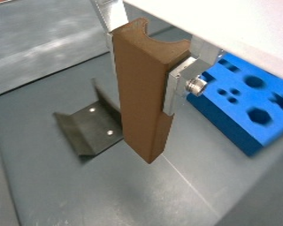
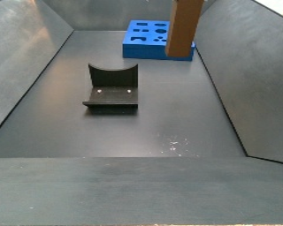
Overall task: Pick up the arch object. Move up. Rotate the arch object. Move to above the board. Insert the arch object.
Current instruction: Rotate the arch object.
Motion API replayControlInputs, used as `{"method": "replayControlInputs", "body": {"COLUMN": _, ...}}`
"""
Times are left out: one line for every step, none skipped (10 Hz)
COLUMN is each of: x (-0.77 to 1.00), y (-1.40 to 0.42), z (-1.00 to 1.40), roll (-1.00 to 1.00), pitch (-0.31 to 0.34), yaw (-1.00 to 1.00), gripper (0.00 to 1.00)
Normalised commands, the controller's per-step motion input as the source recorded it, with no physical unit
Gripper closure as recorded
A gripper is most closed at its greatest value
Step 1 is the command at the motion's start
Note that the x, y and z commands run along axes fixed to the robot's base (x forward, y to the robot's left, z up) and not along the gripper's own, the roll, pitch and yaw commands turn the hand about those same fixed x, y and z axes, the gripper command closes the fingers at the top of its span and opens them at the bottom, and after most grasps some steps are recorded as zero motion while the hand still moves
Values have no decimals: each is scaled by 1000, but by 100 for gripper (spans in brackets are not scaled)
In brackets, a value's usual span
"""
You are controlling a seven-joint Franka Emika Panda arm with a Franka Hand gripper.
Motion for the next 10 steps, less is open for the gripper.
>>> {"method": "replayControlInputs", "body": {"x": 9, "y": 21, "z": -5, "roll": 4, "pitch": 85, "yaw": -1000, "gripper": 100}}
{"method": "replayControlInputs", "body": {"x": 23, "y": 20, "z": 5, "roll": 5, "pitch": 92, "yaw": -1000, "gripper": 100}}
{"method": "replayControlInputs", "body": {"x": 29, "y": 20, "z": 8, "roll": 6, "pitch": 94, "yaw": -1000, "gripper": 100}}
{"method": "replayControlInputs", "body": {"x": 34, "y": 19, "z": 13, "roll": 7, "pitch": 104, "yaw": -1000, "gripper": 100}}
{"method": "replayControlInputs", "body": {"x": 35, "y": 18, "z": 17, "roll": 9, "pitch": 113, "yaw": -1000, "gripper": 100}}
{"method": "replayControlInputs", "body": {"x": 36, "y": 18, "z": 18, "roll": 10, "pitch": 123, "yaw": -1000, "gripper": 100}}
{"method": "replayControlInputs", "body": {"x": 39, "y": 17, "z": 13, "roll": 13, "pitch": 133, "yaw": -1000, "gripper": 100}}
{"method": "replayControlInputs", "body": {"x": 46, "y": 17, "z": 12, "roll": 18, "pitch": 153, "yaw": -1000, "gripper": 100}}
{"method": "replayControlInputs", "body": {"x": 50, "y": 18, "z": 13, "roll": 23, "pitch": 180, "yaw": -1000, "gripper": 100}}
{"method": "replayControlInputs", "body": {"x": 55, "y": 18, "z": 15, "roll": 28, "pitch": 201, "yaw": -906, "gripper": 100}}
